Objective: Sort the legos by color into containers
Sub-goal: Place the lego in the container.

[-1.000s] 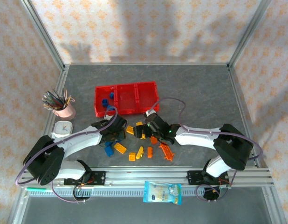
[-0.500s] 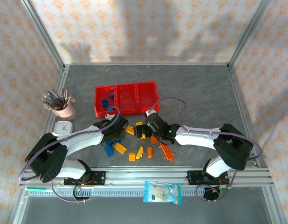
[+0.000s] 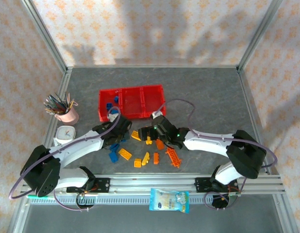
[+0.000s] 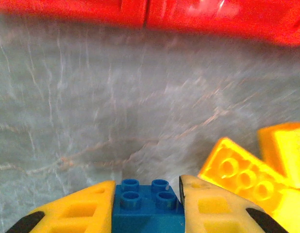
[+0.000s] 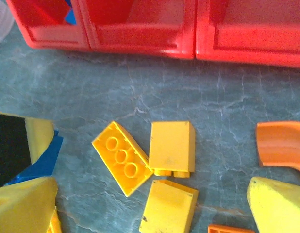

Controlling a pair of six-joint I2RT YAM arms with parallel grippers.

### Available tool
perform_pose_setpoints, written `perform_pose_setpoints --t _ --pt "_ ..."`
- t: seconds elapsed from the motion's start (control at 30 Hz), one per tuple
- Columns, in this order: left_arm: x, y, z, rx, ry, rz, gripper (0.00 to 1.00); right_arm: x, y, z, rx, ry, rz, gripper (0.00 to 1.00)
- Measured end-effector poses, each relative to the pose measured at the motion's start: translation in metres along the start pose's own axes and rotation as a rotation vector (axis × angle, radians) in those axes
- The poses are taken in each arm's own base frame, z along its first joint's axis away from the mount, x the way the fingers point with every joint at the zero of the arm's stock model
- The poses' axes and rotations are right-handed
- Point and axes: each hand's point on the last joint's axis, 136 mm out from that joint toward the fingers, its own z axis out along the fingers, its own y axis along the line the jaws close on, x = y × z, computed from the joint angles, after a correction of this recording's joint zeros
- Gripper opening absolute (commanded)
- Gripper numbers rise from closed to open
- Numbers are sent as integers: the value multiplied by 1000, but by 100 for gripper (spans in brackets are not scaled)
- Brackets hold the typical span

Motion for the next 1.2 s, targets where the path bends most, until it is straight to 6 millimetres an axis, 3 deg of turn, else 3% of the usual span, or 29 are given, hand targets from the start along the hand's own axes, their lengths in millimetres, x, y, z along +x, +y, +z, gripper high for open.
perform_pose_setpoints --t 0.1,0.23,0.4,0.63,0.8,1.03,1.2 --pt "-42 -3 -16 -2 -101 -39 28 -17 0 -2 -3 -34 18 100" --pt "-98 11 -32 -50 -230 -108 28 -43 -5 -5 10 -86 49 100" --pt "-142 34 -22 -140 -300 -152 28 -57 -15 -6 38 -125 72 100" --pt "-170 53 25 -238 -282 -143 30 -68 -12 -9 40 -154 74 100" --pt "-196 55 52 -264 -285 -146 38 -75 -9 -10 34 -170 74 100" --pt "-209 51 58 -245 -291 -137 53 -77 -8 -10 32 -175 65 100" --pt "-209 45 55 -211 -285 -134 54 -76 -7 -10 28 -171 44 100"
